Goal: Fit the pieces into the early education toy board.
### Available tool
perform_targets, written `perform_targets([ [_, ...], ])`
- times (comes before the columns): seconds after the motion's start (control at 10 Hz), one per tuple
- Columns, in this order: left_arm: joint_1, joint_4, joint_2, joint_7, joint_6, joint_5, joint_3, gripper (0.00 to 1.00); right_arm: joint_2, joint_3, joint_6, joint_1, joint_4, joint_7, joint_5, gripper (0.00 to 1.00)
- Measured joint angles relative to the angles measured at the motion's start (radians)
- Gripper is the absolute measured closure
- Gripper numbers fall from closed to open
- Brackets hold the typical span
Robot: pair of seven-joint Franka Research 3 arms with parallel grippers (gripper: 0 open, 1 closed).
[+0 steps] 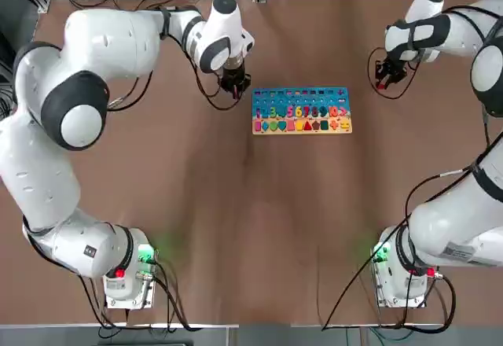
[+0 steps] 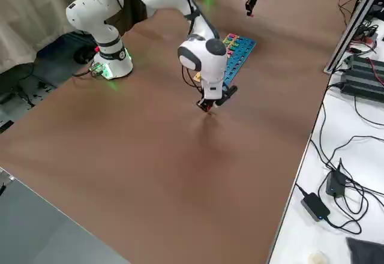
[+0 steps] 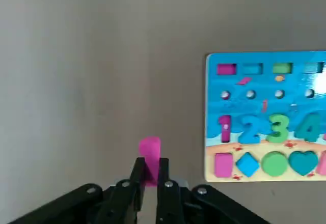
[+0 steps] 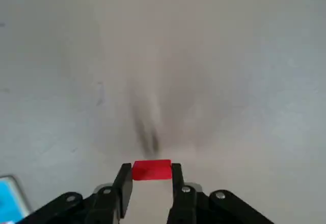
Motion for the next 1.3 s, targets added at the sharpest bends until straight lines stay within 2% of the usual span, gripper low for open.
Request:
perform_targets([
  [0.3,-0.079,0.138,0.133,-0.059,0.009,0.000,0.034,0.86,-0.031,0.001,-0.018,0.059,-0.012,0.052,0.000,0.64],
  [0.6,-0.212,0.237,0.233,-0.082,0.010,0.000,0.144,0.86,-0.043,0.003,-0.018,0.141,-0.042,0.134,0.001,0.65],
  [0.9,-0.234,0.292,0.279,-0.085,0.010,0.000,0.154,0.86,-0.059,0.004,-0.018,0.206,-0.062,0.189,0.002,0.65],
  [1.3,-0.243,0.304,0.304,-0.085,0.010,0.000,0.154,0.86,-0.060,0.005,0.046,0.264,-0.105,0.216,0.002,0.65],
])
